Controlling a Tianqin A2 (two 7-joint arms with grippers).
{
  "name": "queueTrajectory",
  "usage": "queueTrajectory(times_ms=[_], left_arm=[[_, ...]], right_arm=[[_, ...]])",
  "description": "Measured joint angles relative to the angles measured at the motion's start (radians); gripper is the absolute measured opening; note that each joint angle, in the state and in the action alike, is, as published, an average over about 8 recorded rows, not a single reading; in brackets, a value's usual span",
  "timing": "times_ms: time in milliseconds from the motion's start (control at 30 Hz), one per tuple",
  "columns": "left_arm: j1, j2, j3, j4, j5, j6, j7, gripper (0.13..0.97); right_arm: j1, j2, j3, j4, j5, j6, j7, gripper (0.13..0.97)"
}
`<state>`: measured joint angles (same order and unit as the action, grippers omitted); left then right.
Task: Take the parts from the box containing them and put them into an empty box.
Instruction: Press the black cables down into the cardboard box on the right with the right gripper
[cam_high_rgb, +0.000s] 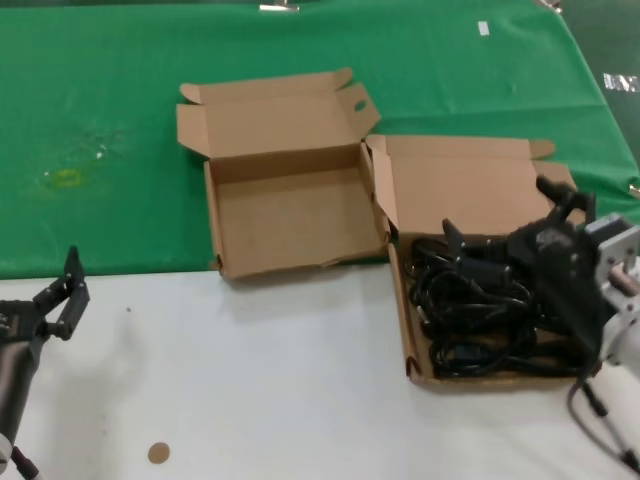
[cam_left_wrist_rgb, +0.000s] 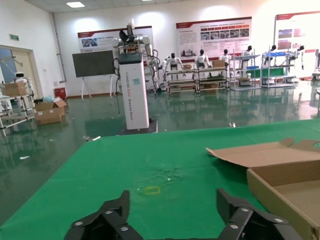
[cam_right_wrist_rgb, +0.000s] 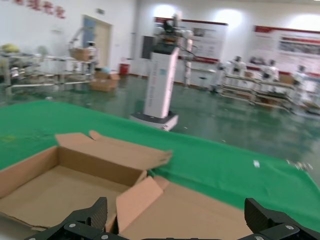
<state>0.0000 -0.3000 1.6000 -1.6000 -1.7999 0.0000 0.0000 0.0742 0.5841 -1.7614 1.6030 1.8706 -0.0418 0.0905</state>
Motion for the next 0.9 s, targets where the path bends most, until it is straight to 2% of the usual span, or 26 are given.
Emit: queueTrajectory(times_ms=[100, 367, 400, 667, 800, 900], left_arm=[[0.000, 0.000, 0.000, 0.000, 0.000, 0.000, 0.000, 0.692], [0.000, 0.000, 0.000, 0.000, 0.000, 0.000, 0.000, 0.469], [0.000, 0.000, 0.000, 0.000, 0.000, 0.000, 0.000, 0.469], [0.000, 0.000, 0.000, 0.000, 0.000, 0.000, 0.000, 0.291], [0.000, 0.000, 0.000, 0.000, 0.000, 0.000, 0.000, 0.291], [0.000, 0.000, 0.000, 0.000, 0.000, 0.000, 0.000, 0.252]], right_arm=[[0.030, 0.070, -0.001, -0.002, -0.003, -0.071, 0.016, 0.966], [0.133, 0.243, -0.010, -0.039, -0.026, -0.325, 0.019, 0.966], [0.147, 0.262, -0.012, -0.044, -0.029, -0.362, 0.011, 0.966], [0.292, 0.376, -0.059, -0.072, -0.070, -0.662, -0.080, 0.966], [0.385, 0.406, -0.099, -0.089, -0.115, -0.797, -0.111, 0.966], [0.453, 0.417, -0.132, -0.105, -0.157, -0.886, -0.130, 0.966]])
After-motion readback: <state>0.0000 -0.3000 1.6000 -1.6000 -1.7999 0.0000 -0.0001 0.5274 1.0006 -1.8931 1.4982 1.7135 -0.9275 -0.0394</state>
